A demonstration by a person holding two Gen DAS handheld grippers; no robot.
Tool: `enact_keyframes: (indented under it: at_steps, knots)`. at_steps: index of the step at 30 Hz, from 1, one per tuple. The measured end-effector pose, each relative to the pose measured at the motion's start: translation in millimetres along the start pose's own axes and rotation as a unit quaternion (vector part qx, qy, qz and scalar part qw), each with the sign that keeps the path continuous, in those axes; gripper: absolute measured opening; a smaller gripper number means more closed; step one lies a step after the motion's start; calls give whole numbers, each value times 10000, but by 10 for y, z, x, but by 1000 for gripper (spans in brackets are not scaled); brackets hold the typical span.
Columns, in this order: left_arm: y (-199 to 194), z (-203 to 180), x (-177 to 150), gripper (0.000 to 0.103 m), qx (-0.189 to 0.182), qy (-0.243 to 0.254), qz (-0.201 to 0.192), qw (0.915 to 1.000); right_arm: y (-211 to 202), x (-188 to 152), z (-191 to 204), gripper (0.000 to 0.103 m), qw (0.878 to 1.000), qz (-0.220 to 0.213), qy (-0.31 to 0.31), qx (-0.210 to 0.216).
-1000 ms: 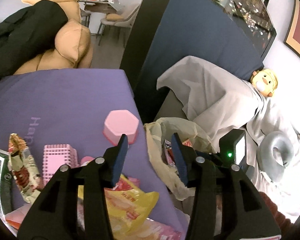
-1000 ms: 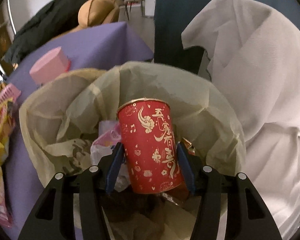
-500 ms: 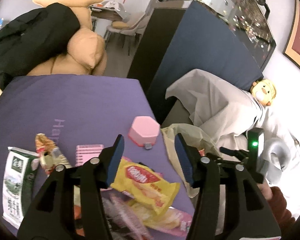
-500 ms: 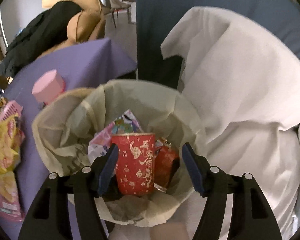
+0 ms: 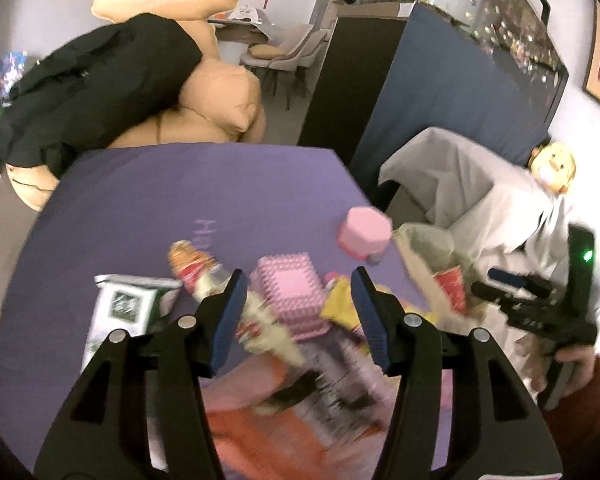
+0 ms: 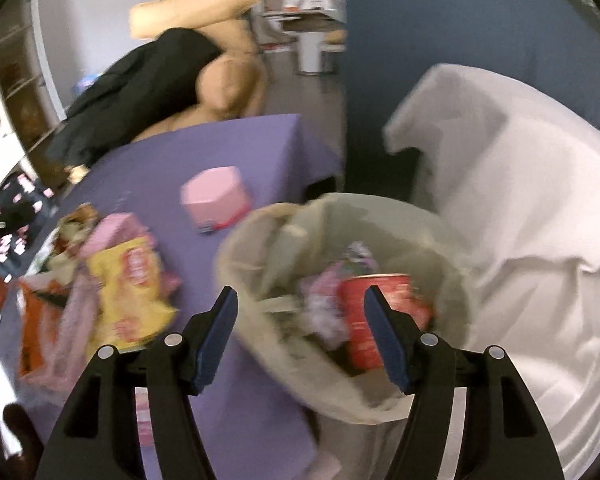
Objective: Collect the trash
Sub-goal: 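Lower the red cup into the trash bag and open the right tool, then move the left tool to the orange plastic bag and close on it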
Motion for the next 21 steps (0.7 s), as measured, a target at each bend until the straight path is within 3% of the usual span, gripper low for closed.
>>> enact_keyframes:
  at_steps: [6,13,21]
  knots:
    - [-112,168,-316,52,279,82,167,9994,49,-76,445,62,9988,18,-375,312]
    - [-142,312,-539,52,280,-65,339,9990,130,-170,779,62,9964,85,-718,447]
    - [-106,445,-704,52,326,-322,470,9978,213,-181,879,62,9972,127,-699,231]
Point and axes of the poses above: each gripper's, at about its wrist camera, not at the fingertips, and y roughly the way its jaws point, z to its left, x to its top, the point moved 5 cm from there along y, roughly the way its jaws point, and after that the axes turned 1 degree about y, right-handed, at the moved point
